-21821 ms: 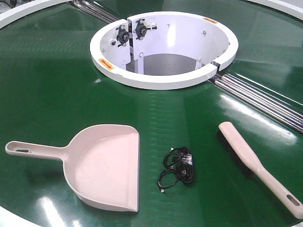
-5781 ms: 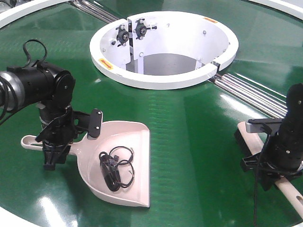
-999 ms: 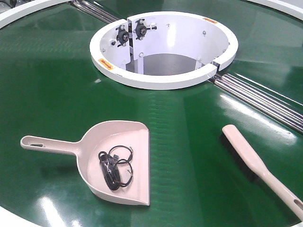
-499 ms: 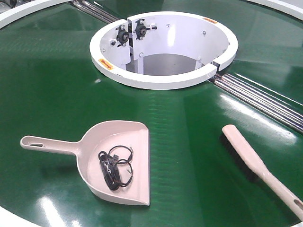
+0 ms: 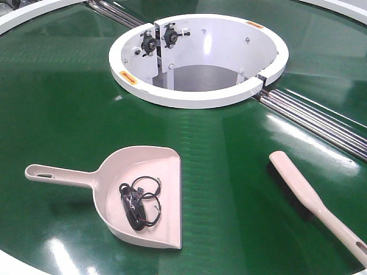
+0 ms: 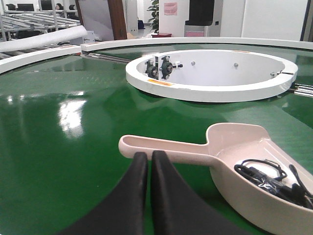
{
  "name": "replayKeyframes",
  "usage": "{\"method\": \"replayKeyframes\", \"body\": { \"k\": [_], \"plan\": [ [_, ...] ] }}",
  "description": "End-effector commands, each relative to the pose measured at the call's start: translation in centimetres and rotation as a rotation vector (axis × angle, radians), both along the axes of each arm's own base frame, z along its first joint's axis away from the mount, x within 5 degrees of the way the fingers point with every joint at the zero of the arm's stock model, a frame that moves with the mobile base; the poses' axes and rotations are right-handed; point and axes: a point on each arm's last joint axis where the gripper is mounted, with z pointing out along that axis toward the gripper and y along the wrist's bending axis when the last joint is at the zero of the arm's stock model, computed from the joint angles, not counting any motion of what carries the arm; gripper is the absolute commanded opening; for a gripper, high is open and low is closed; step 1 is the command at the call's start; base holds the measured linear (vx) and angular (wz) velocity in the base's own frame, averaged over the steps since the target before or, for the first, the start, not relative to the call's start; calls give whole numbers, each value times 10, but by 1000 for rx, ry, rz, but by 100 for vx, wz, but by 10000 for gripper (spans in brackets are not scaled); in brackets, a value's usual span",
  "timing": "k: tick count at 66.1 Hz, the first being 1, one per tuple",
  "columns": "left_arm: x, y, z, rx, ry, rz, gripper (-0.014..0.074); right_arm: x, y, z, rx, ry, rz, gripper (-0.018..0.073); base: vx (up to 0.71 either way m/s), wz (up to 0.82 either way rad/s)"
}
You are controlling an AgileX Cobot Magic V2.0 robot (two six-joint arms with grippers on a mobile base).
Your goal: Clean and inspect green conveyor with broom and dustpan
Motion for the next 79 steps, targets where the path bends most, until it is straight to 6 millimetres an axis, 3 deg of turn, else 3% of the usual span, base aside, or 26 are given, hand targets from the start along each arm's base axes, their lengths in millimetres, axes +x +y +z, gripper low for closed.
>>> {"method": "replayKeyframes", "body": {
  "k": [1, 50, 54, 62, 79],
  "plan": [
    [0, 0, -4, -19, -45, -1, -7, 0, -2, 15, 17, -82, -18, -10, 0, 0],
    [0, 0, -4, -19, -45, -1, -6, 0, -2, 15, 17, -82, -18, -10, 0, 0],
    [0, 0, -4, -19, -45, -1, -6, 0, -3, 14, -60, -94, -26, -10, 0, 0],
    [0, 0, -4, -19, -45, -1, -6, 4, -5, 3, -132, -94, -57, -10, 0, 0],
    [0, 0, -4, -19, -45, -1, -6, 10, -8, -35, -72, -61, -95, -10, 0, 0]
  ]
}}
